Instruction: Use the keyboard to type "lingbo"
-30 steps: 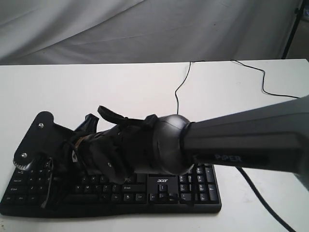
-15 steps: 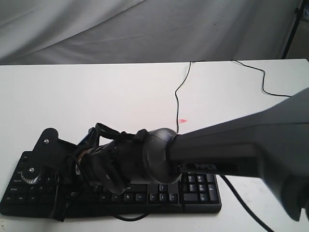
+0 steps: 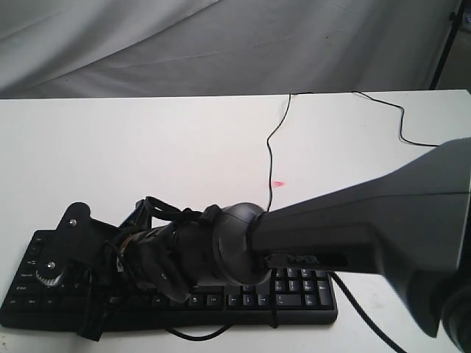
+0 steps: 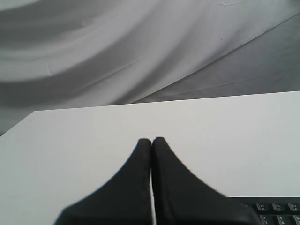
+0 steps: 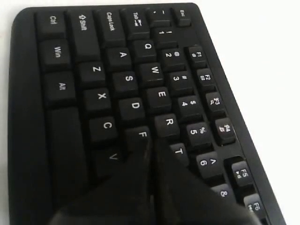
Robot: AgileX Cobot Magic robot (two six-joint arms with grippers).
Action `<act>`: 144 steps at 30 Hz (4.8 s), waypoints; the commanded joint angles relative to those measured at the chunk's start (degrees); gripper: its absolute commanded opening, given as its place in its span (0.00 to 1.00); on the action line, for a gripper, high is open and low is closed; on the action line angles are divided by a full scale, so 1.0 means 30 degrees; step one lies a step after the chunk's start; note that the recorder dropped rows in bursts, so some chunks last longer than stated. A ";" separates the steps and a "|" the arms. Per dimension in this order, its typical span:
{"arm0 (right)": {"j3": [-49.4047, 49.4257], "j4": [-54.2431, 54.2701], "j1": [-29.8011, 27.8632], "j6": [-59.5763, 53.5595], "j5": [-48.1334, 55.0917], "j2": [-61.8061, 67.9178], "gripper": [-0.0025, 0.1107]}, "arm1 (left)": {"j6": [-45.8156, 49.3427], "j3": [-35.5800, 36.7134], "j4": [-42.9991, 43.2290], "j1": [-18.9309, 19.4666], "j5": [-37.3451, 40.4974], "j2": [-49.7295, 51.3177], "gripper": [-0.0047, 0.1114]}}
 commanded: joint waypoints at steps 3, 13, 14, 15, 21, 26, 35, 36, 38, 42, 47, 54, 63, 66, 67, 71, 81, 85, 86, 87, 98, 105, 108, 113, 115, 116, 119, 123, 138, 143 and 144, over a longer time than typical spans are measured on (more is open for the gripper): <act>-0.0126 0.0041 -0.0113 -0.0153 -0.0231 0.0196 0.02 | -0.0052 0.0098 -0.0010 -0.0073 -0.0082 0.0060 0.05; -0.0126 -0.0090 -0.0156 -0.0201 -0.0009 -0.0381 0.02 | -0.0052 0.0098 -0.0010 -0.0073 -0.0082 0.0060 0.05; -0.0126 -0.0090 -0.0192 -0.0201 0.0085 -0.0420 0.02 | -0.0052 0.0098 -0.0010 -0.0073 -0.0082 0.0060 0.05; -0.0126 -0.0124 -0.0192 -0.0201 0.0177 -0.0590 0.02 | -0.0052 0.0098 -0.0010 -0.0073 -0.0082 0.0060 0.05; 0.0226 -0.0164 -0.0192 -0.0201 0.0928 -0.1585 0.02 | -0.0052 0.0098 -0.0010 -0.0073 -0.0082 0.0060 0.05; 0.1115 -0.0206 -0.0192 -0.0201 0.0753 -0.2441 0.02 | -0.0052 0.0098 -0.0010 -0.0073 -0.0082 0.0060 0.05; 0.1988 0.0034 0.0472 -0.0201 -0.0462 -0.2411 0.02 | -0.0052 0.0098 -0.0010 -0.0073 -0.0082 0.0060 0.05; 0.1988 0.0034 0.0532 -0.0201 -0.0462 -0.2366 0.02 | -0.0052 0.0098 -0.0010 -0.0073 -0.0082 0.0060 0.05; 0.1988 0.0034 0.0631 -0.0201 -0.0829 -0.2208 0.02 | -0.0052 0.0098 -0.0010 -0.0073 -0.0082 0.0060 0.05; 0.1988 0.0081 0.0684 -0.0201 -0.1199 -0.1868 0.02 | -0.0052 0.0098 -0.0010 -0.0073 -0.0082 0.0060 0.05; 0.1949 0.0325 0.0684 -0.0201 -0.1255 -0.1339 0.02 | -0.0052 0.0098 -0.0010 -0.0073 -0.0082 0.0060 0.05; 0.1949 0.0325 0.0684 -0.0201 -0.1255 -0.1339 0.02 | -0.0052 0.0098 -0.0010 -0.0073 -0.0082 0.0060 0.05; 0.1895 0.0414 0.0684 -0.0201 -0.1652 -0.0590 0.02 | -0.0052 0.0098 -0.0010 -0.0073 -0.0082 0.0060 0.05; 0.1895 0.0510 0.0684 -0.0201 -0.1568 -0.0460 0.02 | -0.0052 0.0098 -0.0010 -0.0073 -0.0082 0.0060 0.05; 0.1895 0.0510 0.0684 -0.0201 -0.1568 -0.0423 0.02 | -0.0052 0.0098 -0.0010 -0.0073 -0.0082 0.0060 0.05; 0.1895 0.0521 0.0684 -0.0201 -0.1433 -0.0384 0.02 | -0.0052 0.0098 -0.0010 -0.0073 -0.0082 0.0060 0.05; 0.1895 0.0521 0.0650 -0.0201 -0.1440 -0.1796 0.02 | -0.0052 0.0098 -0.0010 -0.0073 -0.0082 0.0060 0.05; 0.2040 0.0403 0.0444 -0.0201 -0.1238 -0.2507 0.02 | -0.0052 0.0098 -0.0010 -0.0073 -0.0082 0.0060 0.05; 0.2233 0.0403 0.0291 -0.0201 -0.1238 -0.2695 0.02 | -0.0052 0.0098 -0.0010 -0.0073 -0.0082 0.0060 0.05; 0.2434 0.0403 0.0209 -0.0201 -0.1277 -0.2861 0.02 | -0.0052 0.0098 -0.0010 -0.0073 -0.0082 0.0060 0.05; 0.3974 0.0006 -0.1499 -0.0235 -0.1507 -0.3752 0.02 | -0.0052 0.0098 -0.0010 -0.0073 -0.0082 0.0060 0.05; 0.3974 -0.0030 -0.2057 -0.0412 -0.1580 -0.3752 0.02 | -0.0052 0.0098 -0.0010 -0.0073 -0.0082 0.0060 0.05; 0.3974 -0.0029 -0.2218 -0.0412 -0.1580 -0.3752 0.02 | -0.0052 0.0098 -0.0010 -0.0073 -0.0082 0.0060 0.05; 0.3974 -0.0031 -0.2218 -0.0412 -0.1423 -0.3369 0.02 | -0.0052 0.0098 -0.0010 -0.0073 -0.0082 0.0060 0.05; 0.3974 -0.0031 -0.2218 -0.0412 -0.1423 -0.3113 0.02 | -0.0052 0.0098 -0.0010 -0.0073 -0.0082 0.0060 0.05; 0.3974 -0.0031 -0.2218 -0.0412 -0.1423 -0.3065 0.02 | -0.0052 0.0098 -0.0010 -0.0073 -0.0082 0.0060 0.05; 0.3974 -0.0031 -0.2218 -0.0412 -0.1423 -0.3029 0.02 | -0.0052 0.0098 -0.0010 -0.0073 -0.0082 0.0060 0.05; 0.3974 -0.0031 -0.2218 -0.0371 -0.1293 -0.3030 0.02 | -0.0052 0.0098 -0.0010 -0.0073 -0.0082 0.0060 0.05; 0.3974 0.0006 -0.2179 0.0728 -0.0775 -0.2797 0.02 | -0.0052 0.0098 -0.0010 -0.0073 -0.0082 0.0060 0.05; 0.3974 0.0006 -0.1946 0.0728 -0.0778 -0.2461 0.02 | -0.0052 0.0098 -0.0010 -0.0073 -0.0082 0.0060 0.05; 0.3974 0.0006 -0.1946 0.0728 -0.0778 -0.2425 0.02 | -0.0052 0.0098 -0.0010 -0.0073 -0.0082 0.0060 0.05</act>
